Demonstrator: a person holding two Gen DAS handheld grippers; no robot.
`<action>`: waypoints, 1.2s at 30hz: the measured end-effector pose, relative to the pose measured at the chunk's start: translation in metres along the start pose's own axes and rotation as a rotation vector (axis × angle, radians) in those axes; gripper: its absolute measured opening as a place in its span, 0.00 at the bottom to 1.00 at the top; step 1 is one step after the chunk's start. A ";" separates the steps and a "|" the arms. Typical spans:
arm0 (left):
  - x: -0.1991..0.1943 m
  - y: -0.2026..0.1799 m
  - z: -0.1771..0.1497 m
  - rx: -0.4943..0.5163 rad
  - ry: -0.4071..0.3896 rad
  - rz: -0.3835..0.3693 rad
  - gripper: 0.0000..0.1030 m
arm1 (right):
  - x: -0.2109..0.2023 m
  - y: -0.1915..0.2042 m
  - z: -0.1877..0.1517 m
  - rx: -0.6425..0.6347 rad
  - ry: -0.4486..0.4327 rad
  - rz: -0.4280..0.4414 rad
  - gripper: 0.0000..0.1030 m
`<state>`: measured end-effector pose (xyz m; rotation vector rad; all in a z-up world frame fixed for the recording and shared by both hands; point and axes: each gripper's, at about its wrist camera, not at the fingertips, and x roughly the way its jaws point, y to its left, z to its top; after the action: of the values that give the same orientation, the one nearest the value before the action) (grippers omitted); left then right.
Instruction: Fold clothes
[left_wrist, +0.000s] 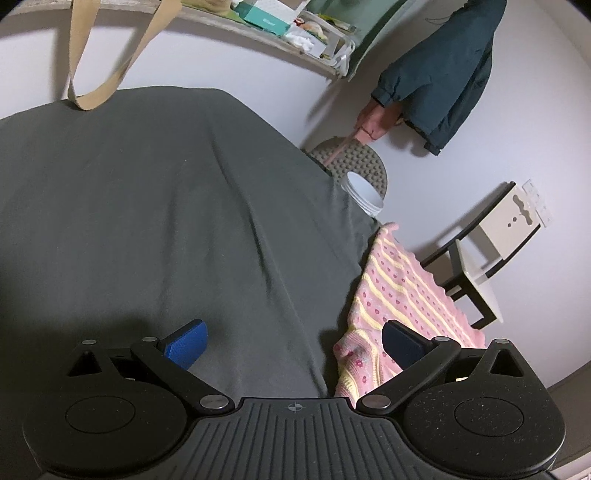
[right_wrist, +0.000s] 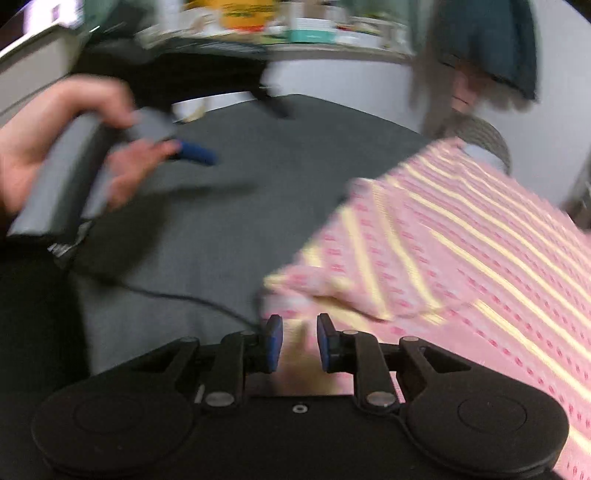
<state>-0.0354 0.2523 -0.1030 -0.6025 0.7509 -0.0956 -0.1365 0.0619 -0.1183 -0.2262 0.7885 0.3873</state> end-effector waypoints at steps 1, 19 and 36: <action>0.000 0.000 0.000 0.000 0.001 0.003 0.98 | 0.001 0.010 0.002 -0.039 -0.003 -0.002 0.20; 0.005 0.010 0.001 -0.042 0.025 0.005 0.98 | 0.032 0.003 0.005 0.036 0.029 -0.180 0.21; 0.004 0.012 0.002 -0.048 0.021 0.009 0.98 | 0.020 -0.032 -0.014 0.374 0.044 0.306 0.13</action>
<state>-0.0326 0.2619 -0.1106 -0.6439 0.7785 -0.0758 -0.1197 0.0333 -0.1404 0.2399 0.9255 0.5146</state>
